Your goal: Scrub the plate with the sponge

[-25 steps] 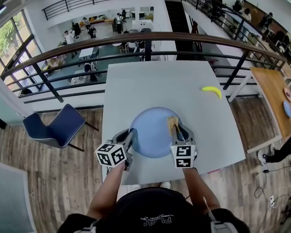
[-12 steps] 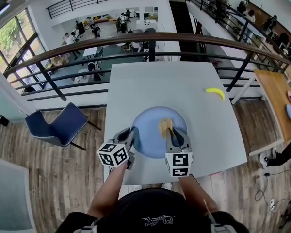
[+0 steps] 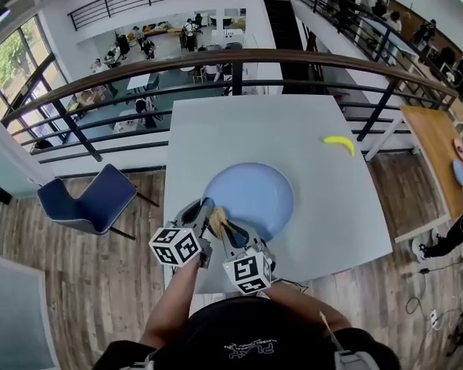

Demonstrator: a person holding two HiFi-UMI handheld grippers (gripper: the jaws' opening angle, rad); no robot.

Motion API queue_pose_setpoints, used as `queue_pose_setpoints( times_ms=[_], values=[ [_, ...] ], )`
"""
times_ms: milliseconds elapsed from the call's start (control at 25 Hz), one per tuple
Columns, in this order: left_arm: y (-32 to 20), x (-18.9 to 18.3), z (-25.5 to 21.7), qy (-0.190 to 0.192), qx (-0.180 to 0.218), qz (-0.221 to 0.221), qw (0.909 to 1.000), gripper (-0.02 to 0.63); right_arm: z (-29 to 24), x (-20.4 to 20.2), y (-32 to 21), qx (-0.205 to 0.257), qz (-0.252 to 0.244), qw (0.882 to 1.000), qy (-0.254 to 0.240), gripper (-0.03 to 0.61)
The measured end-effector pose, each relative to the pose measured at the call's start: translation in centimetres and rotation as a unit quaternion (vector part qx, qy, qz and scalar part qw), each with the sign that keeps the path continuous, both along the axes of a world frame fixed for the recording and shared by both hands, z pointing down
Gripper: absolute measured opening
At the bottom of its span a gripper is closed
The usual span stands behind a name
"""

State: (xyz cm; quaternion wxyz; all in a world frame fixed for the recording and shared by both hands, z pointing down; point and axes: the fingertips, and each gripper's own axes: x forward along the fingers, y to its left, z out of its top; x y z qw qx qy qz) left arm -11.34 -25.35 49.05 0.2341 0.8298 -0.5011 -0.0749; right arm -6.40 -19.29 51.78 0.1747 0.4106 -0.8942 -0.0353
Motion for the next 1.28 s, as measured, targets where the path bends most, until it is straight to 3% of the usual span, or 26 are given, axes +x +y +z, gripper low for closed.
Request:
queue_pose_setpoints(
  times_ms=[200, 600, 1280],
  values=[
    [0.3, 0.9, -0.5, -0.008, 0.004, 0.009, 0.9999, 0.035, 0.8, -0.2, 0.6, 0.0, -0.002, 1.0, 0.029, 0.041],
    [-0.3, -0.3, -0.4, 0.006, 0.004, -0.004, 1.0, 0.034, 1.7, 2.0, 0.0, -0.007, 0.017, 0.999, 0.038, 0.041],
    [-0.3, -1.3, -0.2, 0.014, 0.001, -0.016, 0.9998, 0.034, 2.0, 7.2, -1.8, -0.013, 0.089, 0.995, 0.04, 0.041]
  ],
)
